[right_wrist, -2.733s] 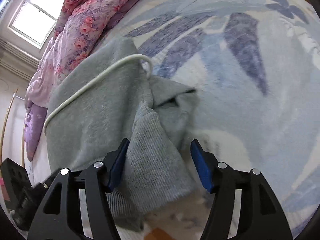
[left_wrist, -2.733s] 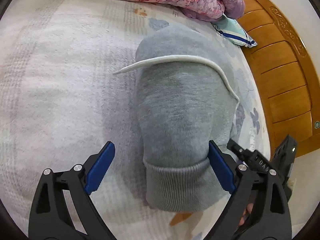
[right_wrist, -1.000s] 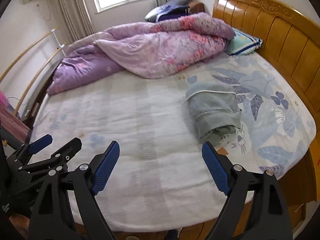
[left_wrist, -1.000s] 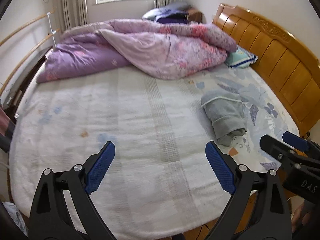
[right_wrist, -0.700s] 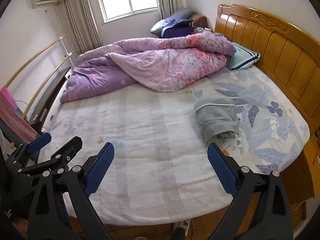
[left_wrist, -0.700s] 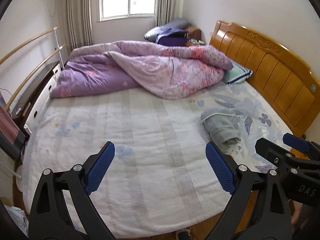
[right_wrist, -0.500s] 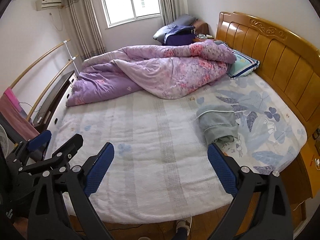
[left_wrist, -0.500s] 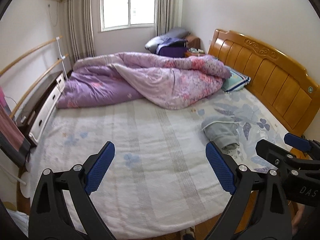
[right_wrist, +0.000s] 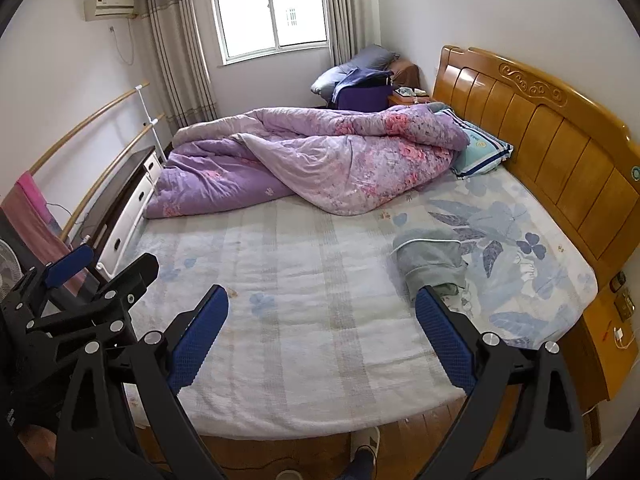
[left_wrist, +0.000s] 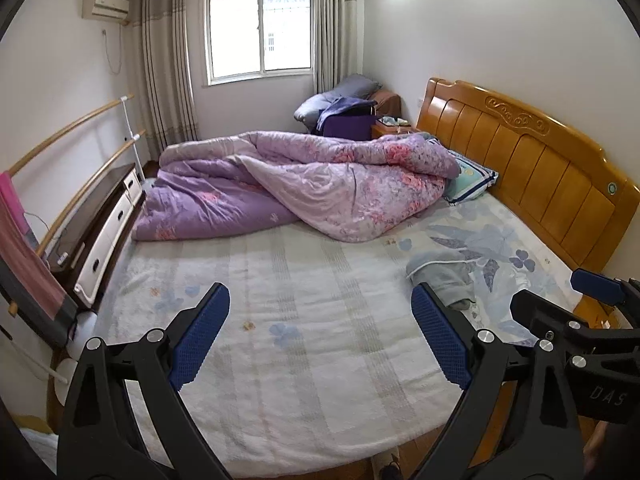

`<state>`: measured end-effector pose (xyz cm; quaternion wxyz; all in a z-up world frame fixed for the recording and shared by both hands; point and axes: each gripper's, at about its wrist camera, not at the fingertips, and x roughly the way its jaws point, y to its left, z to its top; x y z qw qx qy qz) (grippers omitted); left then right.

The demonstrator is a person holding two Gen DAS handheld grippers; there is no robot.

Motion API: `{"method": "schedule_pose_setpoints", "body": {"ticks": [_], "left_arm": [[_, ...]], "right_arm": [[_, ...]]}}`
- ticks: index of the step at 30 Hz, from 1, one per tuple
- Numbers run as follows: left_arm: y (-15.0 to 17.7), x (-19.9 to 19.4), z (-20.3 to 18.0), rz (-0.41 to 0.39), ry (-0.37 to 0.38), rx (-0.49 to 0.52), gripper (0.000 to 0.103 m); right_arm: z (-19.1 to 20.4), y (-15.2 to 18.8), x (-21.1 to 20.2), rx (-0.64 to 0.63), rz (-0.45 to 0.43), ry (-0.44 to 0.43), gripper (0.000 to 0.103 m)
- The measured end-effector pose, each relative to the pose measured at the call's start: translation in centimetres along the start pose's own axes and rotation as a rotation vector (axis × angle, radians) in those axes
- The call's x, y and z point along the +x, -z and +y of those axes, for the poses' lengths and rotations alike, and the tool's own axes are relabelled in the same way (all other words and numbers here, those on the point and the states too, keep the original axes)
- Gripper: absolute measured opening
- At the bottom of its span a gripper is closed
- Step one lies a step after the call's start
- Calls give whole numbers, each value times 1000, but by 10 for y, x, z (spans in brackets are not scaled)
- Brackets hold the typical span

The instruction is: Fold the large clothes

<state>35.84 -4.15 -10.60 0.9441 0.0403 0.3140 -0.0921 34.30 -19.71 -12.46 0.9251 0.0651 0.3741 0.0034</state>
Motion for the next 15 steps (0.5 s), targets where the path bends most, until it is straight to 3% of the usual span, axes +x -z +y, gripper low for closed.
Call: {"method": "schedule_pose_setpoints", "body": {"ticks": [15], "left_arm": [[-29, -33, 21, -38, 7, 11, 93]], "right_arm": [[22, -23, -34, -19, -50, -8, 93]]}}
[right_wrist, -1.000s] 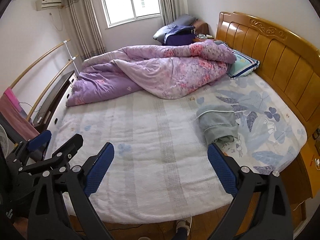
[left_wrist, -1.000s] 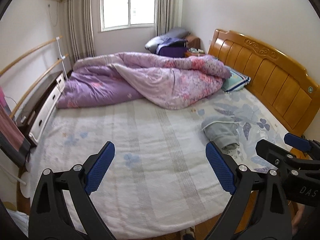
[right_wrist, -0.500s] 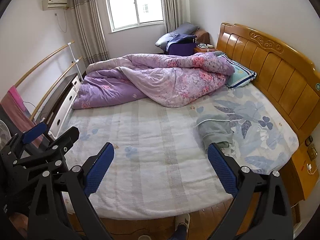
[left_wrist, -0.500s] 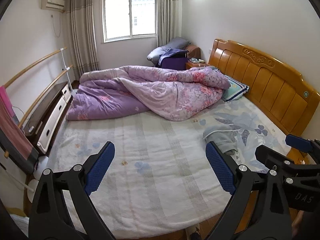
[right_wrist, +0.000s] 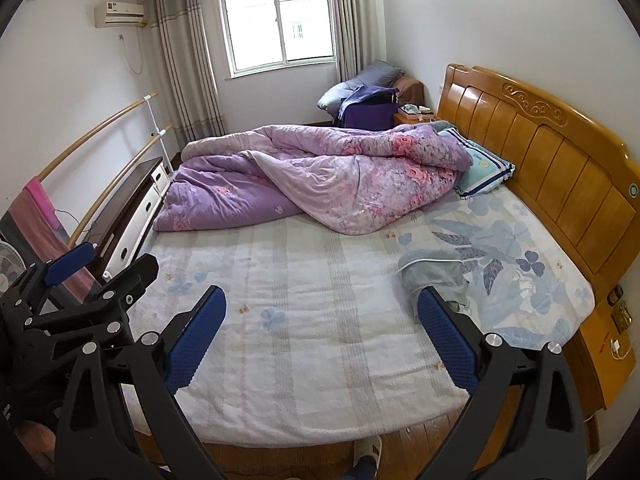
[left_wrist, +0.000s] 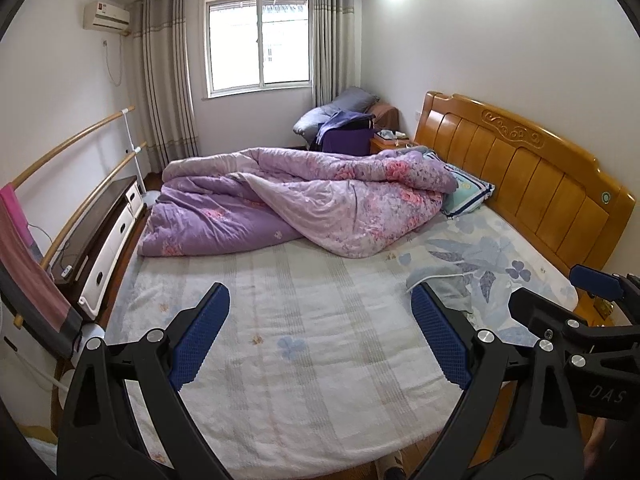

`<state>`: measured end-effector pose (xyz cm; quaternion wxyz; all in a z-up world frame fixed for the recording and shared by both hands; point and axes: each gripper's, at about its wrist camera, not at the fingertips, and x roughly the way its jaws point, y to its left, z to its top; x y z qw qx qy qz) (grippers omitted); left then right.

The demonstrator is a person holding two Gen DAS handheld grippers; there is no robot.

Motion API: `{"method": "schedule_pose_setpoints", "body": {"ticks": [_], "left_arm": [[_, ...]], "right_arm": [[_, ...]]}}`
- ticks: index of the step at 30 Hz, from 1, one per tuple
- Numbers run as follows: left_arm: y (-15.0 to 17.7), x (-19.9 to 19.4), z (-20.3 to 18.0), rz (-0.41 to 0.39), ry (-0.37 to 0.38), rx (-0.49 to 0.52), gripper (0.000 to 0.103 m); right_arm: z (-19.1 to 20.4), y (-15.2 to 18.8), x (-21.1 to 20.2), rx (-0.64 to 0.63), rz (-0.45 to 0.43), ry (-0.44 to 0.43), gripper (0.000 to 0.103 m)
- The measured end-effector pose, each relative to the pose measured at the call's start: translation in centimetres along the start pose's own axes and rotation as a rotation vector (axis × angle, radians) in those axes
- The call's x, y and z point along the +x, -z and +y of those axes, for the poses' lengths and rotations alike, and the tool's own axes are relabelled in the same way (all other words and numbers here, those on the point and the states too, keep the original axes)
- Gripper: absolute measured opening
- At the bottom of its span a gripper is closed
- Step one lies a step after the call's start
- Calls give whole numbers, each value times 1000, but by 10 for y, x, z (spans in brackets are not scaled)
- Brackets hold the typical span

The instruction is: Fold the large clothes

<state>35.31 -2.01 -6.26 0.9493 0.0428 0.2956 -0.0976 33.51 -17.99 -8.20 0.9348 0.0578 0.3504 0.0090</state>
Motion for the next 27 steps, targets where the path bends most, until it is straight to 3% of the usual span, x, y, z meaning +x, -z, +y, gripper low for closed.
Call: {"method": "schedule_pose_setpoints", "body": {"ticks": [27], "left_arm": [[-7, -17, 10, -41, -6, 6, 93]], "right_arm": [[13, -8, -12, -18, -17, 3, 93]]}}
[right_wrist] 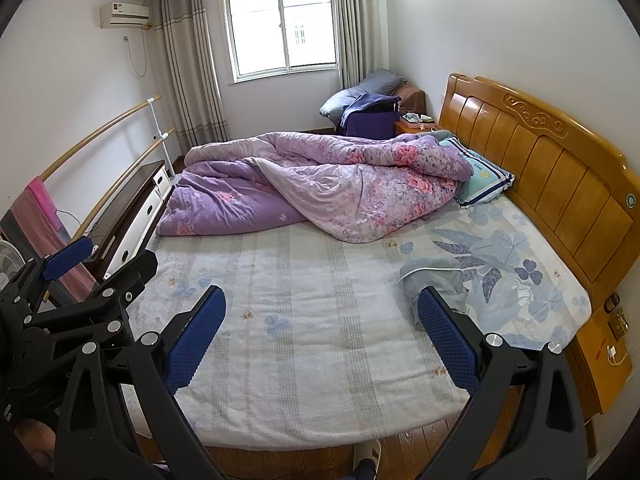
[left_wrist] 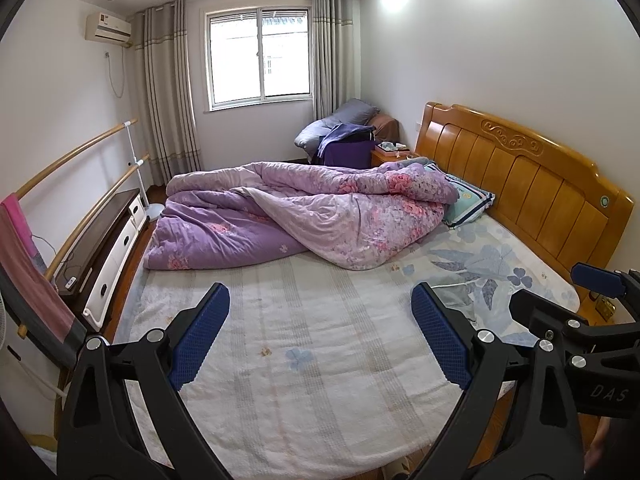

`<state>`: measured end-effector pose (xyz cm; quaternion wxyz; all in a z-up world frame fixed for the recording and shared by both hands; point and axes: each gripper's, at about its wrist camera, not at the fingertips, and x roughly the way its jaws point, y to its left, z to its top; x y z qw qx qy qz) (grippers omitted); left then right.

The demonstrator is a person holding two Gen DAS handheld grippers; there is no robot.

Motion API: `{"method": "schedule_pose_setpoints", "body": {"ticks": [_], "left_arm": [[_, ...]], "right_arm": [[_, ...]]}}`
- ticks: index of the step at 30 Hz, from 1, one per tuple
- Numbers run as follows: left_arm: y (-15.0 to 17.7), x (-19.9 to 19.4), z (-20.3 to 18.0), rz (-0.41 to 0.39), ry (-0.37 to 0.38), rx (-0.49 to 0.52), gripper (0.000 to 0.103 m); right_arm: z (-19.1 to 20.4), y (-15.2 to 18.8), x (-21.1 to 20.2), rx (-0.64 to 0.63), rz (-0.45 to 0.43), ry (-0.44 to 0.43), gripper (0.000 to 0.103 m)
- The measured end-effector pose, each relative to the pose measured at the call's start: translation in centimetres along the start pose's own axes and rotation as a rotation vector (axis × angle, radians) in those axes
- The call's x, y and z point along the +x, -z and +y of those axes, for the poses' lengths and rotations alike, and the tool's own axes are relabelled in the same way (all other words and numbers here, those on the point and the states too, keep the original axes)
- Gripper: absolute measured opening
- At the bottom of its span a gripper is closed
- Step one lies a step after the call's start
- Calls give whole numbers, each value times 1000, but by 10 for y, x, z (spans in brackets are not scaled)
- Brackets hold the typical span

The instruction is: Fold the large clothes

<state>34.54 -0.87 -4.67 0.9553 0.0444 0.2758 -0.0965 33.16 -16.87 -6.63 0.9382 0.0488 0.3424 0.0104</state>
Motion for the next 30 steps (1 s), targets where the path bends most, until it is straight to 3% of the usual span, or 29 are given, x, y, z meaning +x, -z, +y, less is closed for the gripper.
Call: {"method": "schedule_pose_setpoints", "body": {"ticks": [30], "left_arm": [[-5, 2, 0, -21, -6, 8, 93]], "right_arm": [[-5, -1, -4, 6, 3, 20, 93]]}}
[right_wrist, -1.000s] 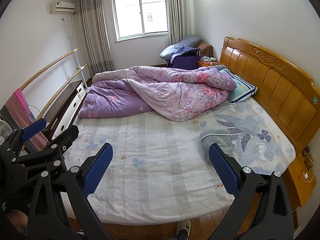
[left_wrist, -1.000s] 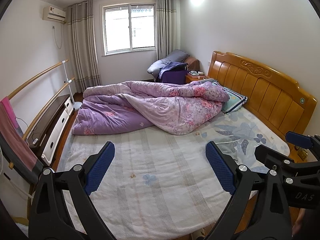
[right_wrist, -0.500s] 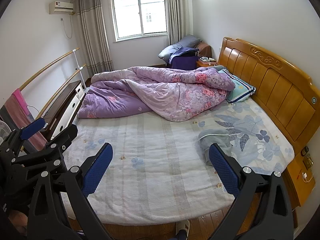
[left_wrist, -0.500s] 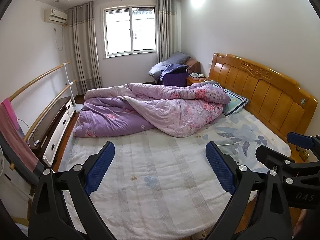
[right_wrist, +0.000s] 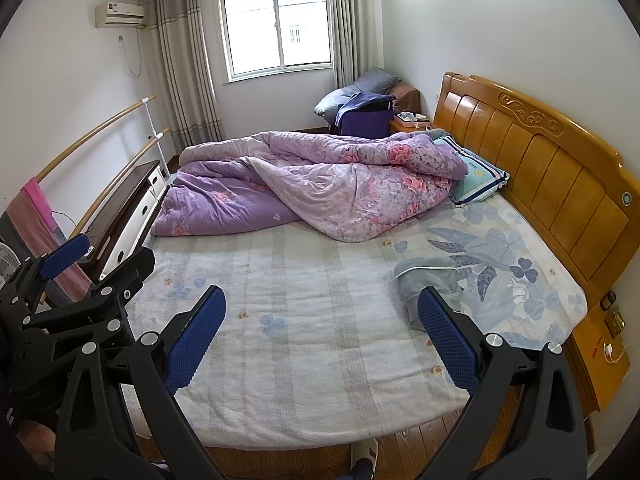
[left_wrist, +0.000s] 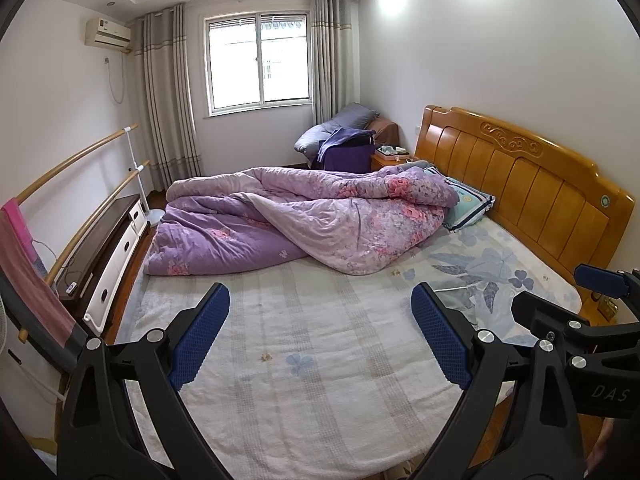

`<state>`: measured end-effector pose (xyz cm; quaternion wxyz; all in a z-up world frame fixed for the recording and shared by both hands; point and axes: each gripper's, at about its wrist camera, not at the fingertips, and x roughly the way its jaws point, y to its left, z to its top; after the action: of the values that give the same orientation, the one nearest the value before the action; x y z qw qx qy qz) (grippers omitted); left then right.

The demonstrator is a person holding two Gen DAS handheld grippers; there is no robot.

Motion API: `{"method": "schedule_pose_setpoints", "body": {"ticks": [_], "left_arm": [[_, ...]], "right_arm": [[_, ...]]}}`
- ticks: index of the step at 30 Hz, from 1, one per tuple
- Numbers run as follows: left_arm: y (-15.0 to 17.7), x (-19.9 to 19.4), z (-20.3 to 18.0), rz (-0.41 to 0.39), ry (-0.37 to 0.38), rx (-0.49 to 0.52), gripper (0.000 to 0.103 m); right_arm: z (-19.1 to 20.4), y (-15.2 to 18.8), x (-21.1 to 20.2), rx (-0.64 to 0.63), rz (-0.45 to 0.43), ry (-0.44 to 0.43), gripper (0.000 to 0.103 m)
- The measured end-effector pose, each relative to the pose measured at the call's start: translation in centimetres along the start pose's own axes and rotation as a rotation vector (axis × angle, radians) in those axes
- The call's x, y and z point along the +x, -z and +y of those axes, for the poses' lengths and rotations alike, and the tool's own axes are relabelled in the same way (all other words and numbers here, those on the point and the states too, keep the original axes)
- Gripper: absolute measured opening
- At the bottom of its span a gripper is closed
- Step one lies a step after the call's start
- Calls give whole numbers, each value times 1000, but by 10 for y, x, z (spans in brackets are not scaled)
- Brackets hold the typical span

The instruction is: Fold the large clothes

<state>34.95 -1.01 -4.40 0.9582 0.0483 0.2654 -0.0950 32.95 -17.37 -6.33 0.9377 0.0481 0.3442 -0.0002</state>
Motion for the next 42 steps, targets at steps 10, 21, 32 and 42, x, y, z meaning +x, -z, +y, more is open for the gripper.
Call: {"method": "schedule_pose_setpoints", "body": {"ticks": [10, 21, 32, 42], "left_arm": [[1, 4, 1, 6, 14, 4, 93], [3, 3, 1, 4, 10, 5, 93], [3, 4, 0, 5, 10, 5, 93], [5, 3, -2, 6, 11, 4, 93]], "right_arm": [[-2, 1, 0, 3, 3, 2, 93], [-2, 1, -1, 6, 5, 2, 93], [-3, -1, 0, 6, 4, 0, 93], [-4, 5, -2, 13, 10, 2, 93]]}}
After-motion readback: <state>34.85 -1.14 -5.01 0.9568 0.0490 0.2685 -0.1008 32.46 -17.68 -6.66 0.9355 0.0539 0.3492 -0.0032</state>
